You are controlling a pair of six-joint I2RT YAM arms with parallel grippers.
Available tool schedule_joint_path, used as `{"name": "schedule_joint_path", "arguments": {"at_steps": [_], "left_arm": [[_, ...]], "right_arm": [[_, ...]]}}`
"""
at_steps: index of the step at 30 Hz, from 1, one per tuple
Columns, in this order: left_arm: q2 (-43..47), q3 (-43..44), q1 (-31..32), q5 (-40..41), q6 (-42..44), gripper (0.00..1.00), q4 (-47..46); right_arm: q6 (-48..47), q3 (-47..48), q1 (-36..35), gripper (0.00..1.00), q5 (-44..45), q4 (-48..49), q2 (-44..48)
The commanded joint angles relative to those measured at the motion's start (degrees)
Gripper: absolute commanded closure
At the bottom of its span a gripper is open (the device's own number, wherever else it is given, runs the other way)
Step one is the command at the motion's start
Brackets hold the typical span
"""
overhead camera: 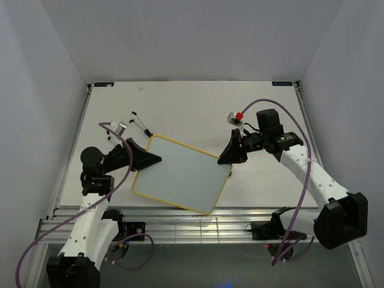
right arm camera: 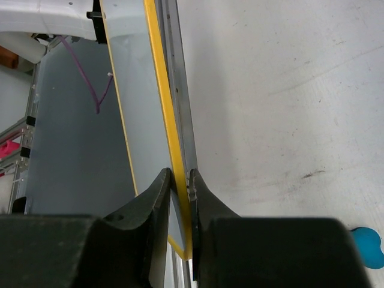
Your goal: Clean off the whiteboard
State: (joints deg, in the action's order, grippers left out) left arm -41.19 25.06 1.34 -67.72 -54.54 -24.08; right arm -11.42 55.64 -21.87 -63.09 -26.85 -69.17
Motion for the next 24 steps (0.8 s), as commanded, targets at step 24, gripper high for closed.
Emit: {"name": "schedule_joint_path", "arguments": {"at_steps": [24], "left_arm": [[0.24,-1.25,0.5,20.0,-3.99,1.0,-5.98]], "right_arm": [[6.85,-2.2,-1.42,0.68,3.85,8.48,-3.78]]}}
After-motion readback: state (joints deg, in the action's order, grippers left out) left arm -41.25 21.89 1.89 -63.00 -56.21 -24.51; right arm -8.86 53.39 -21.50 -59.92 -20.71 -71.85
